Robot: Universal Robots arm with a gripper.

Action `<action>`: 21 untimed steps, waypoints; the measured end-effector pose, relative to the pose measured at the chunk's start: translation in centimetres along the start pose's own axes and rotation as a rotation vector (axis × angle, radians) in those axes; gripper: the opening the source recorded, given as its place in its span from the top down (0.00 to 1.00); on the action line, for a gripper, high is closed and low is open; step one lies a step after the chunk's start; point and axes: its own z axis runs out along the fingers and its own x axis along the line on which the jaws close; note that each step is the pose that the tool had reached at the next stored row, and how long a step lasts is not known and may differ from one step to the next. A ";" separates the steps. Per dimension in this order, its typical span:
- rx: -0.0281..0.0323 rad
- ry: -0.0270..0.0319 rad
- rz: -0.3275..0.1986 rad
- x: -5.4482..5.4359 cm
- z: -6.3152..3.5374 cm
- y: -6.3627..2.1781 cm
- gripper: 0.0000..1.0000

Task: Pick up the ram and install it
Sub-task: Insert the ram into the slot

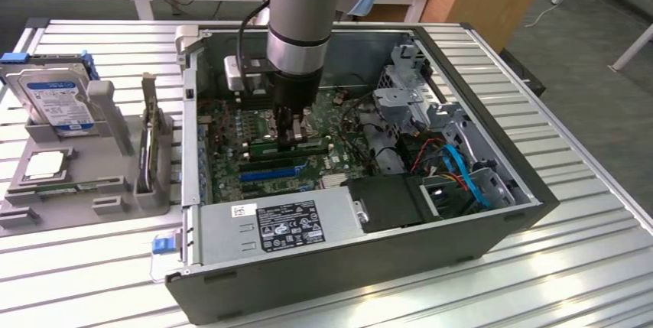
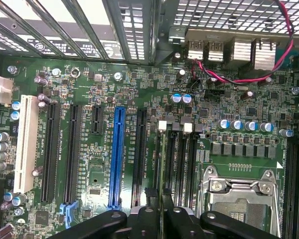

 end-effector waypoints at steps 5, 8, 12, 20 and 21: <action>0.0004 -0.0004 0.000 0.0 -0.09 0.00 0.73; 0.0002 -0.0002 0.003 0.0 -1.47 0.00 0.73; 0.0002 -0.0002 0.003 0.0 -2.82 -0.18 0.73; 0.0001 -0.0001 0.004 0.0 -6.43 -0.28 0.73; 0.0002 -0.0003 0.004 0.0 -6.87 -0.30 0.73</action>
